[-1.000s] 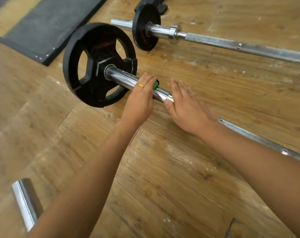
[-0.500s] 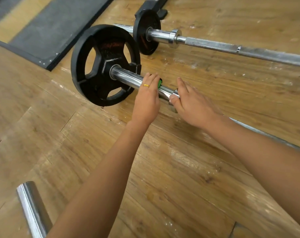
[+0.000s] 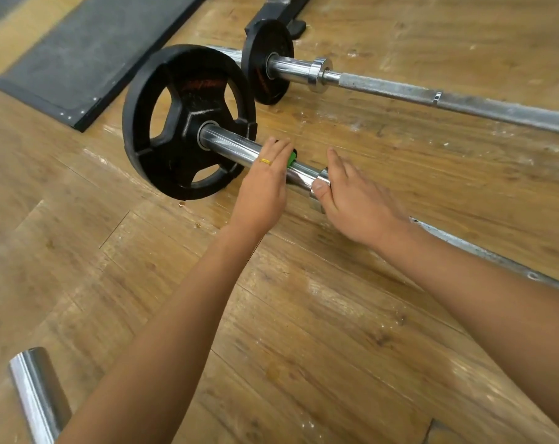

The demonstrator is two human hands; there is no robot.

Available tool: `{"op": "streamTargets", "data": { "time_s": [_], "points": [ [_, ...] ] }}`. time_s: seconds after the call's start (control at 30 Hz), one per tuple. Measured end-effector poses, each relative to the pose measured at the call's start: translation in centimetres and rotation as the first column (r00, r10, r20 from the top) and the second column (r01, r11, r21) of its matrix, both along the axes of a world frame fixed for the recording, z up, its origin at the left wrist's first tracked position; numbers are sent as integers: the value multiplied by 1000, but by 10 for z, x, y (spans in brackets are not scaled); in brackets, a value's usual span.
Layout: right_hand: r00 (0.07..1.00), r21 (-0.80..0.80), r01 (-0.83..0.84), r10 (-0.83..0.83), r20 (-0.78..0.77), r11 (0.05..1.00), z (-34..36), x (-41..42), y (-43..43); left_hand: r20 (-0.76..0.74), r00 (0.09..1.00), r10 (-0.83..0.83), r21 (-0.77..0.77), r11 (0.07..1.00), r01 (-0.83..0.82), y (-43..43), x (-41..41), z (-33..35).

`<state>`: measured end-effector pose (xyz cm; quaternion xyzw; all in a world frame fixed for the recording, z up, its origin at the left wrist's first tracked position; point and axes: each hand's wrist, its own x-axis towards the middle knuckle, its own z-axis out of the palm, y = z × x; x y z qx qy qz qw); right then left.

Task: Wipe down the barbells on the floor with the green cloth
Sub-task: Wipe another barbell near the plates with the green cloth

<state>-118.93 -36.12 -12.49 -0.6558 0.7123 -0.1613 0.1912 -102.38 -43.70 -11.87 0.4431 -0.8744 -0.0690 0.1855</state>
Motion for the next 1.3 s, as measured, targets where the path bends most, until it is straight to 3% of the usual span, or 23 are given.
{"op": "streamTargets", "data": {
  "time_s": [0.17,0.33,0.5,0.67,0.83,1.0,1.17,1.3],
  "points": [
    [1000,-20,-9,9,-23,1000,-2,8,7,109,978,-179,11,984,179,5,17,2],
    [999,-55,-20,17,-42,998,-3,17,15,24,1000,-19,43,999,18,9,11,5],
    [997,-84,-10,3,-79,996,-3,29,25,35,989,-141,74,988,138,31,23,3],
    [994,-117,-26,13,-109,993,-7,43,33,22,999,-27,79,997,25,28,32,4],
    [989,-138,-60,39,-145,989,-8,54,45,57,992,-116,96,989,110,42,46,2],
    [983,-151,-89,62,-172,985,-9,66,52,-32,997,75,108,992,-71,49,47,2],
    [980,-182,-94,58,-191,979,-11,77,63,21,998,-55,126,991,52,58,61,3],
    [980,-182,-116,83,-180,976,-12,86,69,-10,994,106,97,990,-105,45,63,3]
  ]
}}
